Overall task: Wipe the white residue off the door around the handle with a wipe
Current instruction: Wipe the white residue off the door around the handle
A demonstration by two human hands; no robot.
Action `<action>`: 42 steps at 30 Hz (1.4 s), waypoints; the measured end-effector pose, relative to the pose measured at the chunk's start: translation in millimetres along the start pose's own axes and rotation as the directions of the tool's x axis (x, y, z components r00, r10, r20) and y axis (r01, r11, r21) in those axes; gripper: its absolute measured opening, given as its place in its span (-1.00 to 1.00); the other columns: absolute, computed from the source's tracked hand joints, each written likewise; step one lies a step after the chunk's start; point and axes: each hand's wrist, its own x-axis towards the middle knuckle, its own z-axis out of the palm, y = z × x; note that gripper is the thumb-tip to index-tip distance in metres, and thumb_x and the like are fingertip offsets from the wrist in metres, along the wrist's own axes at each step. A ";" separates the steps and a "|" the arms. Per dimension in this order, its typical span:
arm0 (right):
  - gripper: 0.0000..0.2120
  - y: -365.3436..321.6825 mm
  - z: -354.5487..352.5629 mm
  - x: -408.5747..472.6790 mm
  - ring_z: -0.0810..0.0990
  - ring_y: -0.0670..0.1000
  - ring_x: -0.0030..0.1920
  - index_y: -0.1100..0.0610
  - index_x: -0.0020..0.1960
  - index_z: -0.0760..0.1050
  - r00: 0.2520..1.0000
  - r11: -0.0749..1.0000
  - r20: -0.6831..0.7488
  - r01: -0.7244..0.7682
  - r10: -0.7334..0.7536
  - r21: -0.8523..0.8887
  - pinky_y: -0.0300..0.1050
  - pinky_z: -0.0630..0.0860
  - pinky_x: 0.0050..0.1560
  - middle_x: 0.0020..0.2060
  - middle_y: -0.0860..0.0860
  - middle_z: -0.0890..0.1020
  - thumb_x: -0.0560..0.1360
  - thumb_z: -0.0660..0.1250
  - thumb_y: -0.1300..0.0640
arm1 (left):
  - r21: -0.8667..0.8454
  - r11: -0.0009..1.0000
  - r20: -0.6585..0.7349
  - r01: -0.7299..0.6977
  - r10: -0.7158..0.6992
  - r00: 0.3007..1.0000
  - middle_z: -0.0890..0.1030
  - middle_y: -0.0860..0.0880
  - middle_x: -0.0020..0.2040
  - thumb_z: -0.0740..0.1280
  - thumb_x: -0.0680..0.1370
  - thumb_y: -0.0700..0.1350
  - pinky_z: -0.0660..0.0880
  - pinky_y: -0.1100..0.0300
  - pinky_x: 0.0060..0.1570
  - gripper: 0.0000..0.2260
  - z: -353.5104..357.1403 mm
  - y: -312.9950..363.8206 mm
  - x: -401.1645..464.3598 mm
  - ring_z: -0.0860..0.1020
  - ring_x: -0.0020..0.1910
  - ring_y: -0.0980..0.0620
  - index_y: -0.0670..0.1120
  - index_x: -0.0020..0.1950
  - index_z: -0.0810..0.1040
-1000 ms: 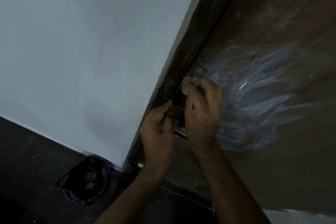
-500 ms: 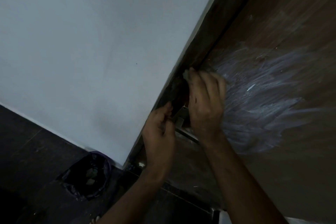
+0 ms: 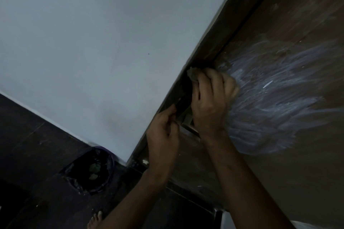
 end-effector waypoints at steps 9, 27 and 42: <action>-0.88 -9.1 8.2 -56.0 0.48 0.10 0.13 0.06 0.03 0.65 0.938 0.992 0.323 0.124 -0.123 0.018 0.06 0.29 0.06 0.02 0.01 0.67 0.49 0.48 0.14 | 0.082 0.993 -0.022 0.082 -0.081 0.997 0.65 0.13 0.13 0.31 0.56 -0.31 0.43 0.41 0.14 -0.67 -6.6 -28.9 0.2 0.55 0.12 0.30 -0.03 0.26 0.63; -0.87 -12.9 4.9 -30.8 0.50 0.10 0.03 0.07 -0.16 0.58 0.988 0.997 0.139 -0.070 0.065 0.030 0.05 0.30 -0.01 -0.11 0.00 0.67 0.57 0.41 0.18 | 0.208 0.958 -0.050 -0.198 0.212 0.976 0.70 -0.12 0.07 0.38 0.54 -0.34 0.55 0.18 0.12 -0.73 24.1 -42.8 23.2 0.63 0.06 -0.01 -0.19 0.23 0.64; -0.83 -0.3 -17.2 -36.7 0.57 0.13 -0.04 0.24 0.06 0.69 0.900 0.939 0.432 -0.200 0.062 0.280 0.12 0.53 -0.05 -0.04 0.08 0.70 0.55 0.35 0.26 | 0.229 0.931 -0.218 -0.286 0.335 0.917 0.69 -0.17 0.09 0.44 0.53 -0.25 0.47 0.35 0.19 -0.75 50.9 -46.1 31.9 0.58 0.11 0.10 -0.23 0.20 0.66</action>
